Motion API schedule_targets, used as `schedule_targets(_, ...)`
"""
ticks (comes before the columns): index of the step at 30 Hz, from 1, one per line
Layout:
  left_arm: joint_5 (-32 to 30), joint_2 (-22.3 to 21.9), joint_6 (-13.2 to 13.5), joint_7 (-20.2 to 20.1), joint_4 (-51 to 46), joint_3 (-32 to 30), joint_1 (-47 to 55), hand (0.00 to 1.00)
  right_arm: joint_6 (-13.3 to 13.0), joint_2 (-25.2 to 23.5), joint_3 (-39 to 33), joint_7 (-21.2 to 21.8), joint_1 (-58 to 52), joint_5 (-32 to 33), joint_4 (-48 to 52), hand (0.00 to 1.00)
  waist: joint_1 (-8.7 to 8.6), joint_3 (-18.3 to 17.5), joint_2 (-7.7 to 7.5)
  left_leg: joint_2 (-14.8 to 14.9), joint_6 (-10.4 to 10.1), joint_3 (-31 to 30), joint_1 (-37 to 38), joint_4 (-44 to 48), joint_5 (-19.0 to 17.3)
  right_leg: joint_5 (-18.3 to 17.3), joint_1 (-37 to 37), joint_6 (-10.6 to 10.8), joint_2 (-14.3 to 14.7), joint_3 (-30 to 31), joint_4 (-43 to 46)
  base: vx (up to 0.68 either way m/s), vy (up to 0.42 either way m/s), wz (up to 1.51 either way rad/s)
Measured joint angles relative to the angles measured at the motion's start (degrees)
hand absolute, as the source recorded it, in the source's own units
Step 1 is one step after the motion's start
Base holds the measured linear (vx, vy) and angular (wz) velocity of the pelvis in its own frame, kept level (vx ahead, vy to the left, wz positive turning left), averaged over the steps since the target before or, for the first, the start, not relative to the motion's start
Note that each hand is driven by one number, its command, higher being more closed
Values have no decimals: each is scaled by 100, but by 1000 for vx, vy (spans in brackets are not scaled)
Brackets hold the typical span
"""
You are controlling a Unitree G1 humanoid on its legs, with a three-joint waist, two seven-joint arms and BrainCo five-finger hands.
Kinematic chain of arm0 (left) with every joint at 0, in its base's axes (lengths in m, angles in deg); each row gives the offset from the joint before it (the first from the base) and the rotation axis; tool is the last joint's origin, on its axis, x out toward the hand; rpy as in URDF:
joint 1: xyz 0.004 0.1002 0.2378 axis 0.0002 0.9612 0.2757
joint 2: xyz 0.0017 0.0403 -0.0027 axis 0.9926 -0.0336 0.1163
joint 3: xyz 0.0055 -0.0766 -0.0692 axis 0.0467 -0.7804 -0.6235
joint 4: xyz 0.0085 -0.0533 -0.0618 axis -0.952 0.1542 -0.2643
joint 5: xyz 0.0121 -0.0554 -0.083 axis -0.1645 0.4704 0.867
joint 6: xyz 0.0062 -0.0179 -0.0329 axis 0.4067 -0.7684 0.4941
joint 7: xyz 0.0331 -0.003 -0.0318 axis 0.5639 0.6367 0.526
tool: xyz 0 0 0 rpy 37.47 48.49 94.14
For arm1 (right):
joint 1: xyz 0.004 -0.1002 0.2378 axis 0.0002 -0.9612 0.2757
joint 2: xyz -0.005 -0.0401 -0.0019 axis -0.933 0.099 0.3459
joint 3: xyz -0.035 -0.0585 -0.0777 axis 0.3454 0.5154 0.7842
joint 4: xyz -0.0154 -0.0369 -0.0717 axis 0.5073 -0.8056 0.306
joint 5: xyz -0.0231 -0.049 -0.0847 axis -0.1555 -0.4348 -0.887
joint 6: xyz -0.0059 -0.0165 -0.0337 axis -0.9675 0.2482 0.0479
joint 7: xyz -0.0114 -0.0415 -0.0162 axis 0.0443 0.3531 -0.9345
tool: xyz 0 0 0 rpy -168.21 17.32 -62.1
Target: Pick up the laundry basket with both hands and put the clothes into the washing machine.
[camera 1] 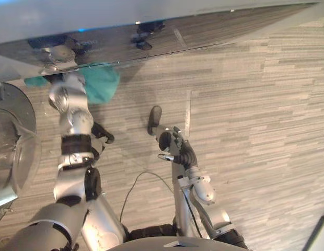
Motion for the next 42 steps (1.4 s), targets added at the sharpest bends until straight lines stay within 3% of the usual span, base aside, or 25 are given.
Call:
schedule_targets(4,-42,495,47,6,-636,383,-562,100,-87,-13,-118,116,-144,381,156,0,-7,2,5,53,2,158,-79,-43,2,96,-86,9,30,-12,-165,58,49,-7)
schedule_targets(8,-489,832,47,154,-701,739,-1518,100,-145,-28,-321,118,-146,803,155,0,-31,6,18,88,20,378,-85,-100,13,215,-87,67,48,-5,-350,61,70,-7)
schedule_targets(14,-1151,1460,-201,397,230,1157,-2774,100,-160,12,-503,117,-148,1330,123,0,-24,8,21,98,125,630,-87,-320,82,464,-97,59,140,-40,-767,45,50,-10)
schedule_targets(16,-1666,1688,-489,449,456,1516,-2910,100,-161,44,-552,122,-150,1427,121,0,-12,7,21,95,138,660,-92,-355,95,533,-88,63,156,-48,-860,26,40,-6)
schedule_targets(18,-3555,1967,-1069,571,664,2105,-3012,100,-195,42,-697,222,-193,1639,133,0,0,3,31,75,164,668,-133,-434,131,633,-85,60,166,-65,-986,6,41,-3)
schedule_targets(19,-3999,2003,-1171,563,666,2197,-3020,0,-221,40,-739,250,-231,1653,139,0,0,1,36,75,170,663,-150,-436,135,651,-84,61,168,-77,-1012,-2,32,-1)
schedule_targets(20,-5010,2072,-1340,463,713,2305,-3025,0,-310,39,-792,324,-336,1799,151,0,14,5,42,75,178,663,-165,-444,140,683,-84,65,169,-87,-1046,-3,30,-1)
schedule_targets(21,-5347,2085,-1380,428,775,2315,-3036,0,-335,37,-818,339,-392,1833,159,0,13,7,46,73,185,664,-171,-448,145,695,-84,64,169,-92,-1060,-5,33,-1)
schedule_targets(22,-6200,2118,-1521,225,991,2304,-3069,0,-351,26,-896,351,-480,1932,161,0,15,15,63,59,206,667,-185,-479,169,735,-84,56,168,-113,-1110,-6,30,1)
schedule_targets(26,-7346,2295,-1656,-454,1561,2269,-3057,0,-429,7,-940,360,-527,2237,177,0,54,19,98,28,197,721,-189,-627,267,834,-84,45,180,-152,-1286,-3,8,1)
schedule_targets(31,-7429,2310,-1662,-793,1730,1978,-2876,0,-430,-27,-930,461,-636,2303,356,0,107,12,126,54,197,726,-216,-632,277,868,-85,45,202,-159,-1350,1,1,-1)
schedule_targets(34,-6832,2187,-1635,-910,1860,1242,-2643,0,-409,-34,-928,553,-636,2300,361,0,87,11,128,52,198,723,-222,-634,277,884,-72,47,203,-168,-1383,0,0,0)
schedule_targets(36,-5542,2122,-1715,-901,1987,846,-2630,0,-323,-27,-916,552,-636,2276,360,0,77,13,132,46,217,711,-222,-650,301,895,-56,39,203,-182,-1364,0,0,0)
schedule_targets(39,-4447,2121,-1707,-857,1987,668,-2666,0,-204,5,-872,553,-636,2202,357,0,68,14,133,13,225,687,-229,-719,364,919,-35,26,198,-211,-1392,22,17,6)
schedule_targets(42,-3995,2121,-1682,-836,1987,660,-2663,0,-157,52,-879,560,-640,2185,355,0,76,17,134,-9,229,648,-231,-778,422,932,3,7,198,-268,-1430,15,11,7)
